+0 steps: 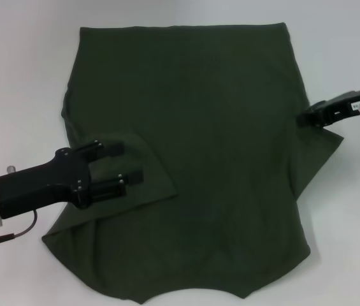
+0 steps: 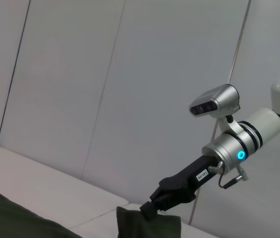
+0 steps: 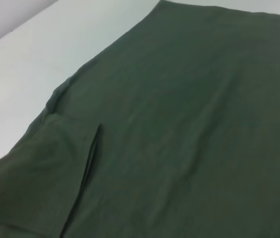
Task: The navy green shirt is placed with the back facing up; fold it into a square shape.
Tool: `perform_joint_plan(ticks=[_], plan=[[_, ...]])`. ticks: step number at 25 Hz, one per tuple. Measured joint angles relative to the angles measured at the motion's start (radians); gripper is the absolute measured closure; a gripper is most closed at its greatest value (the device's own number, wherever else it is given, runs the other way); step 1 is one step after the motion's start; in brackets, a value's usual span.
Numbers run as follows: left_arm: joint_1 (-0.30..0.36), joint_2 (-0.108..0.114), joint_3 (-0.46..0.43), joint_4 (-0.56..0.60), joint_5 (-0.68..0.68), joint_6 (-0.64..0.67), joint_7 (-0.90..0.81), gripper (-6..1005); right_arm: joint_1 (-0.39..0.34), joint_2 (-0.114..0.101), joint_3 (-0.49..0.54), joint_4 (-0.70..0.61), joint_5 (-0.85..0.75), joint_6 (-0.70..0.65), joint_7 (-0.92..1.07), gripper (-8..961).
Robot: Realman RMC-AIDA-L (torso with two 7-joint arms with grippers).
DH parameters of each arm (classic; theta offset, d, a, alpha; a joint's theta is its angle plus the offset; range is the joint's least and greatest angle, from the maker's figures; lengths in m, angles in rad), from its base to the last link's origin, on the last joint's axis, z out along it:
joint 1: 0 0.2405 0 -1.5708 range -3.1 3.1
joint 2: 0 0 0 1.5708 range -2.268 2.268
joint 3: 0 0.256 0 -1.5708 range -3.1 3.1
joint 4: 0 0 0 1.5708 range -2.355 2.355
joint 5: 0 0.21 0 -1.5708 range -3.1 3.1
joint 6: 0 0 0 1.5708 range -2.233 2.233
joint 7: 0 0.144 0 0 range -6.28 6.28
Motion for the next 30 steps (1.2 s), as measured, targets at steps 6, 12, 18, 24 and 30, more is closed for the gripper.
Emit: perform_joint_plan(ticks=[6,12,18,24,30], plan=[[0.004,0.000,-0.008,0.010,0.004,0.004,-0.016,182,0.010,0.004,-0.024,-0.041,0.000,-0.008,-0.026,933],[0.012,0.000,-0.011,0.013,0.006,0.017,-0.018,182,0.011,0.009,-0.024,-0.071,-0.021,-0.066,-0.047,933],[0.016,0.000,-0.013,0.014,0.007,0.019,-0.022,182,-0.055,-0.003,0.044,-0.107,-0.017,-0.119,-0.051,933],[0.015,0.000,-0.013,0.014,0.007,0.019,-0.031,182,-0.096,-0.025,0.110,-0.138,-0.022,-0.142,-0.069,933],[0.013,0.000,-0.013,0.014,0.007,0.019,-0.038,183,-0.123,-0.042,0.149,-0.148,-0.024,-0.141,-0.094,933]])
